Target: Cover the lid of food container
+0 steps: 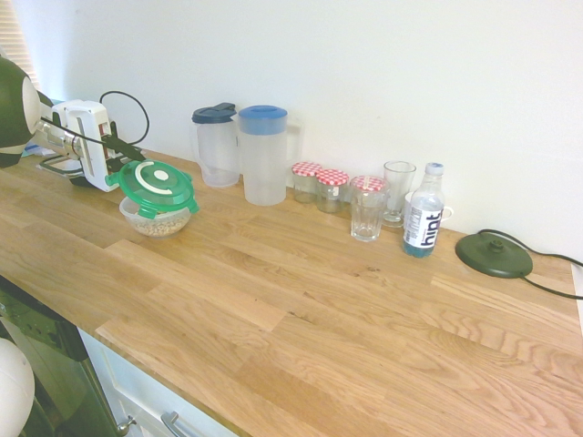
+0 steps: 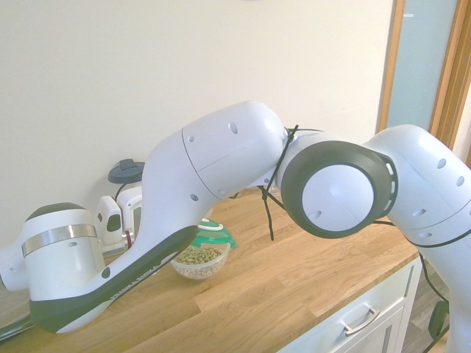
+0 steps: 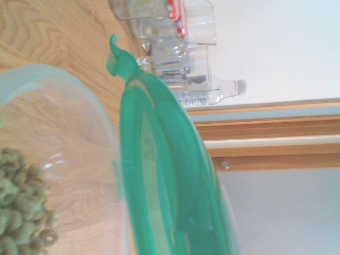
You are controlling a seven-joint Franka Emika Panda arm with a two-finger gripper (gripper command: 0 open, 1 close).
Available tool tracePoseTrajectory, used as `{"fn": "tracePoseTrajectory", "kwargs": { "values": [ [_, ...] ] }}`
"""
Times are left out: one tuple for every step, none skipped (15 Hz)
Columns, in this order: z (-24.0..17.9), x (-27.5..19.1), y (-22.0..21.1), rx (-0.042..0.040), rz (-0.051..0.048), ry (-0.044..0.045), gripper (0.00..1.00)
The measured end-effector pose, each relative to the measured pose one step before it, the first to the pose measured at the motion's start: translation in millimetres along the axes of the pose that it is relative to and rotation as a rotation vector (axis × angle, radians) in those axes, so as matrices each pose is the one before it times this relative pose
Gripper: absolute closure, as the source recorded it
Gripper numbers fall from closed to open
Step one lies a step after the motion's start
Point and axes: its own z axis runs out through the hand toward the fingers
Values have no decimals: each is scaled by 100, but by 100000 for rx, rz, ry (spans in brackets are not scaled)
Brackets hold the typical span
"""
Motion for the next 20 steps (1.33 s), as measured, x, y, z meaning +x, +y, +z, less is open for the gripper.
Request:
{"fn": "tracePoseTrajectory", "kwargs": {
  "values": [
    [-194,-212,-147,1694,-1651,-1071,0],
    [-124,-160,-238,1975,-1577,-1329,0],
    [-44,-153,-176,1231,-1683,-1369,0],
    [-3,-47,-175,1130,-1197,-851,0],
    [-31,-26,-206,1366,-611,-697,0],
    [-78,-29,-169,1357,-320,-432,0],
    [-138,-70,-196,1768,-294,-575,0],
    [-179,-99,-151,1672,-560,-859,0],
    [-231,95,-58,1534,-600,-288,0],
    [-248,169,-50,2041,-724,-132,0],
    [-262,201,31,1975,-1027,-226,0],
    [-253,227,150,1575,-831,-491,0],
    [-232,265,255,1102,-108,-534,0],
    [-204,271,301,802,163,-659,0],
    [-142,213,217,622,267,-484,0],
    [-109,140,164,379,177,-321,0],
    [-215,36,163,700,-126,-499,0],
    [-418,2,306,1098,-357,-716,0],
    [-699,-29,501,1522,-475,-616,0],
    [-938,-122,639,1959,-812,-839,0]
  ]
}}
